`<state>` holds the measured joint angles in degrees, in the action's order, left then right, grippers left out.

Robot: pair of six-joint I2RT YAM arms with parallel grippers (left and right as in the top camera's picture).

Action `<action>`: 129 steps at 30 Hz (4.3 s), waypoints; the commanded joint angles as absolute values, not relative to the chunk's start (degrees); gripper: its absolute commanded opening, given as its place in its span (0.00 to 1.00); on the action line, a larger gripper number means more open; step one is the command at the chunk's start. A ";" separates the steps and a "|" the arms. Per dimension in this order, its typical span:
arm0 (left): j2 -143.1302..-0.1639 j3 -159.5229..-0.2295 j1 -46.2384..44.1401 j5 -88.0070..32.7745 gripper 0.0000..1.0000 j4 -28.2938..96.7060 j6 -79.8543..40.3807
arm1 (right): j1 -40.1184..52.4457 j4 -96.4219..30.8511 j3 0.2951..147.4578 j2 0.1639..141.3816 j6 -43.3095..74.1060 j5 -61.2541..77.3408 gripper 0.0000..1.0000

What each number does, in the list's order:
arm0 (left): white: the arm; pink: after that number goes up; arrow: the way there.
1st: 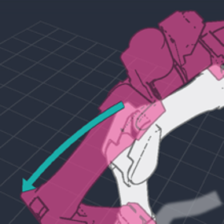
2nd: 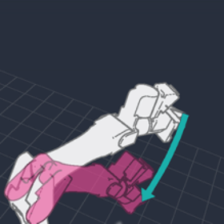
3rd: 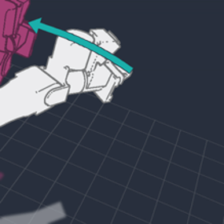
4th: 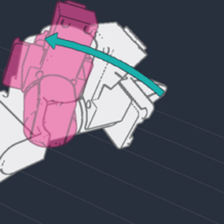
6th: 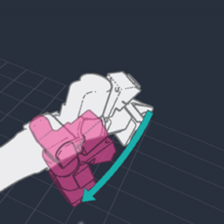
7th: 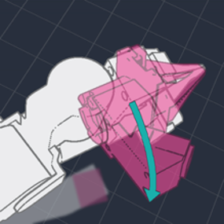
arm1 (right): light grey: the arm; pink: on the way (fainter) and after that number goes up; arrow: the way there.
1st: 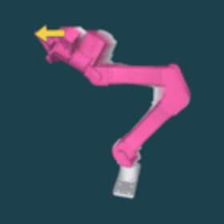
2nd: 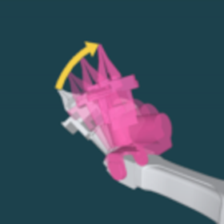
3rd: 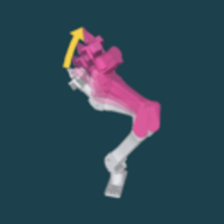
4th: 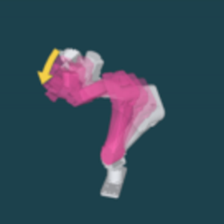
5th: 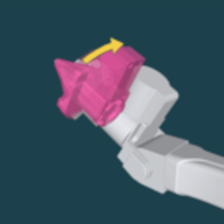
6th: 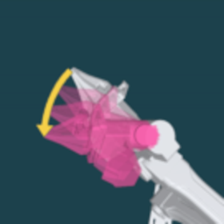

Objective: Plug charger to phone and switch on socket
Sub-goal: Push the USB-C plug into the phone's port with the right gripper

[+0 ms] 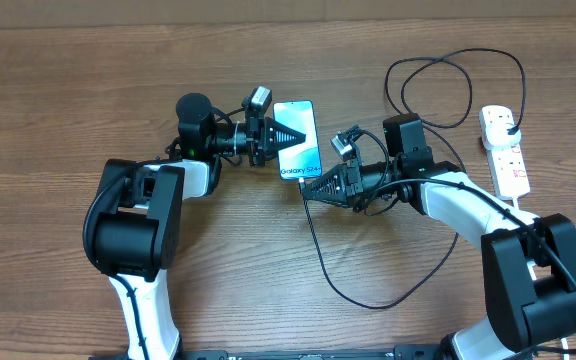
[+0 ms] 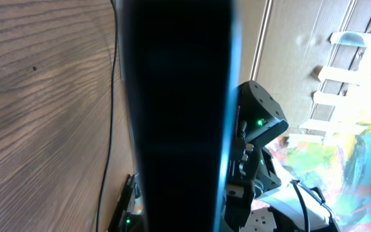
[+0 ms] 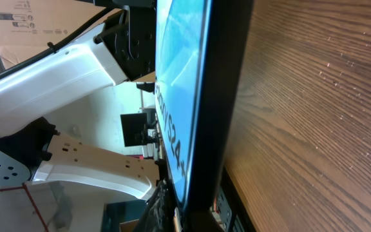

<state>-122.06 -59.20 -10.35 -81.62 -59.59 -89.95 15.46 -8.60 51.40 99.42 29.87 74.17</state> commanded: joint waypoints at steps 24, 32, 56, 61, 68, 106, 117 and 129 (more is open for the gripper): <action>-121.82 -60.27 -10.20 -85.62 0.04 -60.07 -88.86 | 13.69 -7.60 51.70 98.37 32.97 69.91 0.04; -121.82 -60.27 -10.15 -85.58 0.04 -60.14 -88.68 | 12.45 -7.57 51.70 98.37 33.04 69.87 0.04; -121.82 -60.27 -10.13 -81.62 0.04 -60.25 -89.84 | 14.22 -5.45 51.70 98.37 30.15 77.19 0.56; -121.82 -60.27 -10.13 -81.43 0.04 -60.25 -89.84 | 16.16 -7.35 51.70 98.37 29.52 73.12 0.42; -121.82 -60.27 -10.15 -81.34 0.04 -60.27 -89.82 | 16.53 -7.42 51.70 98.37 29.61 72.07 0.24; -121.82 -60.27 -10.63 -81.69 0.04 -60.25 -85.76 | 16.53 -7.75 51.72 98.37 31.79 72.31 0.04; -121.82 -60.27 -10.63 -81.69 0.04 -60.23 -86.37 | 16.53 -4.40 51.72 98.37 35.68 71.20 0.04; -121.82 -60.27 -10.63 -86.96 0.04 -60.27 -87.37 | 16.32 -1.34 51.72 98.37 37.54 68.84 0.04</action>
<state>-122.06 -59.42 -10.07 -79.15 -59.79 -87.07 16.64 -2.74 51.20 99.42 37.17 71.11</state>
